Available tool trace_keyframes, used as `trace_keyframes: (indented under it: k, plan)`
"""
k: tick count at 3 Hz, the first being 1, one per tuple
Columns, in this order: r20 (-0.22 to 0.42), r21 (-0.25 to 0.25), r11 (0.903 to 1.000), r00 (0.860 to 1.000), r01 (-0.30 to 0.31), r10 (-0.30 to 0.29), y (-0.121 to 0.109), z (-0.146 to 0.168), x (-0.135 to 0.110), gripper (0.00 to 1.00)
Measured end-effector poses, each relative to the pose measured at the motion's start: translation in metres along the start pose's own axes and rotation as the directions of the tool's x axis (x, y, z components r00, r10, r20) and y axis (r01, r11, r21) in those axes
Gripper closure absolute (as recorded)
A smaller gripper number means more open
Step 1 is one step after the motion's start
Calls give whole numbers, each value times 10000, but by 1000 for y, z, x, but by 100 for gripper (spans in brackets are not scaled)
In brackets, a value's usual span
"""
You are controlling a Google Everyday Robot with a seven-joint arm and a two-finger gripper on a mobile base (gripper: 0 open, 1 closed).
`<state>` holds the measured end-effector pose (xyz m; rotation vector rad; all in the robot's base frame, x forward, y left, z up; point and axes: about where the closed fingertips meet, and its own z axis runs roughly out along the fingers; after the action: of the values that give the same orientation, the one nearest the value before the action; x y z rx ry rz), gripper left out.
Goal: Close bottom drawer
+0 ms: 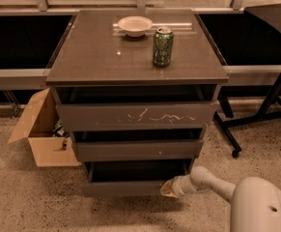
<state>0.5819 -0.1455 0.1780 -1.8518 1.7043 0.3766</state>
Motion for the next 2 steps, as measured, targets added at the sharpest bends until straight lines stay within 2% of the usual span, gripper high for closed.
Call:
trace_keyframes:
  k: [1,2]
  plan:
    - [-37,160,9999,10000,-4,5,-8,-1,1,15]
    - [-64,317,9995,10000,-37,39,-14,-4,3,0]
